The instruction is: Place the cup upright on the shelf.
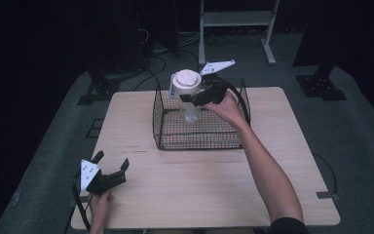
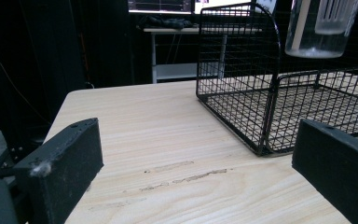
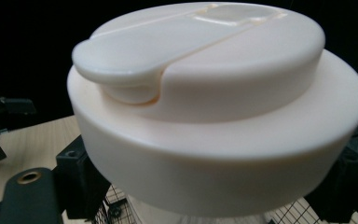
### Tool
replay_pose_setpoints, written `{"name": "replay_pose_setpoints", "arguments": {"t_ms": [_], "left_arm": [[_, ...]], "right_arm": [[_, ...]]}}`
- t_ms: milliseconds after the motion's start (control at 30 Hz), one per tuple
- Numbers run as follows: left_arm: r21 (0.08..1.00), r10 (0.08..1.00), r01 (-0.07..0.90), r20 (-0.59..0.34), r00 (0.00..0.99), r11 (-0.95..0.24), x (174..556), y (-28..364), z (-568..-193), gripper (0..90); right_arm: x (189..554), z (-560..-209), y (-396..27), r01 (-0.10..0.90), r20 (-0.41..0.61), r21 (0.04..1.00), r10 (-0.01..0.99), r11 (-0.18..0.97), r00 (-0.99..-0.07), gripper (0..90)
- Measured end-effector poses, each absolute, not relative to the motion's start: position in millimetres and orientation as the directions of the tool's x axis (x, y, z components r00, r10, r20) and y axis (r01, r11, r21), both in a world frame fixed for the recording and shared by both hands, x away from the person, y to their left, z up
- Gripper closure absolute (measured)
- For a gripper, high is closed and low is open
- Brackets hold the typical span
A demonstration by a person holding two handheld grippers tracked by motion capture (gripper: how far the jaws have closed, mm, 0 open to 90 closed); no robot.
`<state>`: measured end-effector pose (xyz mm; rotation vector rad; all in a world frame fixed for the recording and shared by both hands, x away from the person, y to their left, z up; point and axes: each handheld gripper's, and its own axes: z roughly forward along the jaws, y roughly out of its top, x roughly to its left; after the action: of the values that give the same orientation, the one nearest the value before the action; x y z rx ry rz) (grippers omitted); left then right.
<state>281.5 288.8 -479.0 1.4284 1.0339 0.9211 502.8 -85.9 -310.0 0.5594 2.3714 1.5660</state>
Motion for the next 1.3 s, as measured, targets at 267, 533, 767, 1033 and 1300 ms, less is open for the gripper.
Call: {"name": "replay_pose_setpoints", "arguments": {"t_ms": [267,533,767,1033,1300], "left_arm": [[0.994,0.948,0.101,0.006,0.319,-0.040,281.3,287.2,-478.8,0.9],[0.994,0.948,0.100,0.003,0.318,-0.036,281.5,287.9,-478.8,0.9],[0.995,0.948,0.098,-0.002,0.319,-0.031,281.2,288.3,-478.9,0.9],[0.995,0.947,0.097,-0.007,0.321,-0.026,281.2,289.4,-478.9,0.9],[0.995,0.948,0.098,-0.006,0.319,-0.027,281.3,289.4,-478.9,0.9]], "right_arm": [[514.4,-328.5,-84.1,0.214,0.054,0.918,0.432,0.333,-0.900,14.9],[520.8,-344.2,-76.9,0.220,0.062,0.912,0.415,0.345,-0.908,14.9],[527.3,-355.6,-78.1,0.219,0.062,0.913,0.413,0.344,-0.908,14.9],[531.3,-368.6,-79.2,0.240,0.076,0.902,0.415,0.359,-0.907,14.8],[534.5,-390.1,-79.4,0.279,0.081,0.869,0.439,0.408,-0.895,14.8]]}}
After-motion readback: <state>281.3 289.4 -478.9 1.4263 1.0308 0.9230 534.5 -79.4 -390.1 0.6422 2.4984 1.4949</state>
